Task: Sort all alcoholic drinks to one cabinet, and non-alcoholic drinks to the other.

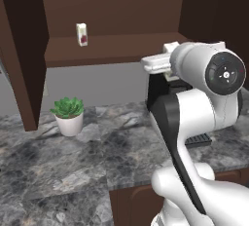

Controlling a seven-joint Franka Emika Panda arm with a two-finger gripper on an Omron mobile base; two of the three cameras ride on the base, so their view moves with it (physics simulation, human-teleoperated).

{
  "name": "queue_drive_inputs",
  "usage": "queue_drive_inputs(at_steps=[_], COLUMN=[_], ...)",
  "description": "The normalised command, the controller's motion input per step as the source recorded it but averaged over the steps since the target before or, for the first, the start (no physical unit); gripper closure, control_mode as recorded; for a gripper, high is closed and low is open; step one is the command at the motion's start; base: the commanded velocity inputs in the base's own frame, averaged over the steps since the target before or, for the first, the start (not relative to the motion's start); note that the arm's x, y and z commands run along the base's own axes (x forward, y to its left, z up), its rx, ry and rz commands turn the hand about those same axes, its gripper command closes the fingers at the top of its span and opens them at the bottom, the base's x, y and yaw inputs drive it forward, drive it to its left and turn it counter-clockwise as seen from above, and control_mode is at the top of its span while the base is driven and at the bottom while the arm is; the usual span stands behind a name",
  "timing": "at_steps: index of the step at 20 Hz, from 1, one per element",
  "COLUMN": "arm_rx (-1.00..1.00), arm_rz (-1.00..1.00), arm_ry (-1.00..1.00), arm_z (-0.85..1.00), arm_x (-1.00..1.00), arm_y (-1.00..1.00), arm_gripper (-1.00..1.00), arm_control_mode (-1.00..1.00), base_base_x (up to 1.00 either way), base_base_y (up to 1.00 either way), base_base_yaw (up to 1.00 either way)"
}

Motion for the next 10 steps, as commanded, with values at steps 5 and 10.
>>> queue_drive_inputs(at_steps=[5, 10], arm_rx=[0.04, 0.03], arm_rz=[0.0, 0.0], arm_ry=[0.0, 0.0], arm_z=[0.03, 0.0], arm_x=[0.15, 0.17], arm_y=[-0.1, -0.11], arm_gripper=[1.0, 1.0], arm_control_mode=[-1.0, -1.0], base_base_x=[0.0, 0.0], base_base_y=[0.0, 0.0], base_base_yaw=[0.0, 0.0])
